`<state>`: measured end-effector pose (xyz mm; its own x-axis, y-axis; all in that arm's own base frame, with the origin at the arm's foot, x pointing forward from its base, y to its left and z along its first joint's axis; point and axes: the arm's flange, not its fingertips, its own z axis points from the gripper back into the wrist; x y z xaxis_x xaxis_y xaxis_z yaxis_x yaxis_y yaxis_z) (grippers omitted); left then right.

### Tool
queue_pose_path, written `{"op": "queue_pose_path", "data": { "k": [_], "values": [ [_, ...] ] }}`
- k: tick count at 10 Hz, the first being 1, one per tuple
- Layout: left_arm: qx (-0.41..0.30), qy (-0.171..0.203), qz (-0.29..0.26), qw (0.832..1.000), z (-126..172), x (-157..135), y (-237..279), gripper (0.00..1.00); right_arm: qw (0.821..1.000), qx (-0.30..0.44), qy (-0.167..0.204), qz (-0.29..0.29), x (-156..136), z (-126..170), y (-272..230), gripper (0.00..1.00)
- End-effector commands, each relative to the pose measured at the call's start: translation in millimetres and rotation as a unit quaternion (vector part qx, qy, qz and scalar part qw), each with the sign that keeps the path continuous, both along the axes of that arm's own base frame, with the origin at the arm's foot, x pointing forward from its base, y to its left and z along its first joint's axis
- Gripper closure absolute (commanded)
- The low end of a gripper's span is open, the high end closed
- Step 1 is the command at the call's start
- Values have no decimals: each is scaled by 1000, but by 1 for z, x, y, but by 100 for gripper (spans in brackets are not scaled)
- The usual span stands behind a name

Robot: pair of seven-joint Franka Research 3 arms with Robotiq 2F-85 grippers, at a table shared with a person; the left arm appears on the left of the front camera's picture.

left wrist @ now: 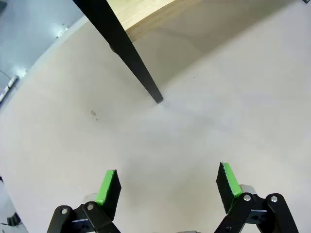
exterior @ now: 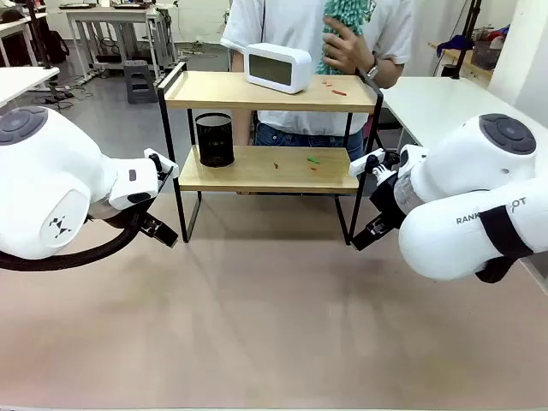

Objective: Clean the shelf.
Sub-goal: Pick up the Duster from the human.

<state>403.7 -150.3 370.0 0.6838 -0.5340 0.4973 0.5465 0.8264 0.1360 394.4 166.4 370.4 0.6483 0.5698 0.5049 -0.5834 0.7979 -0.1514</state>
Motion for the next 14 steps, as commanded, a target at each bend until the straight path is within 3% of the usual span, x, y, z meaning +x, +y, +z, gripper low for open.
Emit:
{"op": "queue_pose_path", "data": {
  "k": [1, 11, 12, 13, 14],
  "values": [
    [0, 0, 0, 1000, 0, 0, 0, 0, 1000, 0, 0, 0, 0, 0, 0, 0],
    [0, 0, 0, 1000, 0, 0, 0, 0, 1000, 0, 0, 0, 0, 0, 0, 0],
    [-43, 19, -72, 996, 34, -21, -2, 0, 999, 17, 32, 9, -14, 38, -14, 0],
    [-96, 51, -86, 990, 80, -49, 7, 0, 993, 79, 83, -8, -32, 89, -44, 0],
    [-148, 54, -43, 987, 132, -82, 30, 0, 983, 142, 111, -48, -52, 140, -90, 0]
  ]
}}
